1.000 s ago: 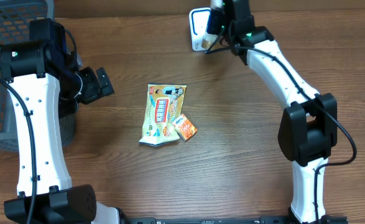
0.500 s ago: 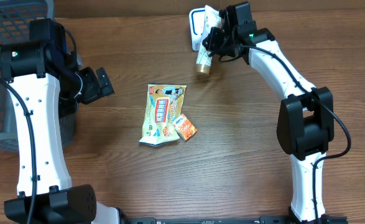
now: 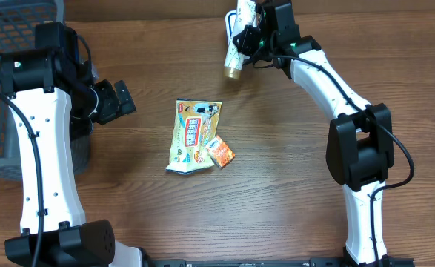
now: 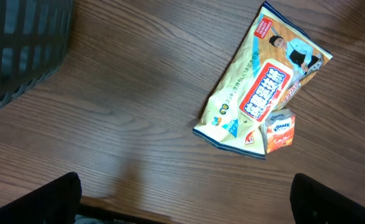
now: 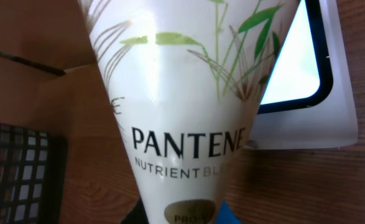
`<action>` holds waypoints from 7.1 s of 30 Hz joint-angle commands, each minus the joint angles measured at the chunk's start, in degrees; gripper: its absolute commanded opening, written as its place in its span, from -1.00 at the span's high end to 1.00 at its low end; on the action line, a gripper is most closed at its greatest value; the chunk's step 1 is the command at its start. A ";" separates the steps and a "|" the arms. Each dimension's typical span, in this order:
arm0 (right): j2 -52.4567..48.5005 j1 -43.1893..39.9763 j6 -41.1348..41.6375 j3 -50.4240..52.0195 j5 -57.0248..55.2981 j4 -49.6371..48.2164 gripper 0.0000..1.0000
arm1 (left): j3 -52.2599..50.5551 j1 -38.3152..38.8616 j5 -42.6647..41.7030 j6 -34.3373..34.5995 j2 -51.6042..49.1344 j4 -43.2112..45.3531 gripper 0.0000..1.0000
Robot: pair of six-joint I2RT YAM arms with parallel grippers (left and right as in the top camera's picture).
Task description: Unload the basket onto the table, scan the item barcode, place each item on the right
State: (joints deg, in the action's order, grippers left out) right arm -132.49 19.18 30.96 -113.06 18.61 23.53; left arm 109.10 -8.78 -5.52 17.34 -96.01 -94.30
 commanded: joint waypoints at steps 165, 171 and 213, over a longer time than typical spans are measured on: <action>-5.86 20.35 -18.93 -3.93 -38.77 59.69 0.11 | 0.00 -0.59 -0.02 -1.07 0.11 0.09 -0.99; -5.86 20.35 -18.97 -3.96 -41.68 59.60 0.05 | 0.00 -0.59 -0.02 -1.07 0.11 0.09 -0.99; -5.86 6.34 -33.77 -1.73 33.94 54.05 0.93 | 0.00 -0.59 -0.02 -1.07 0.11 0.09 -1.00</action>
State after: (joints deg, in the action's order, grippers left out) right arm -138.54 26.59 -6.50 -119.46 48.71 81.45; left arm 109.10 -8.80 -5.52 17.34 -96.01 -94.30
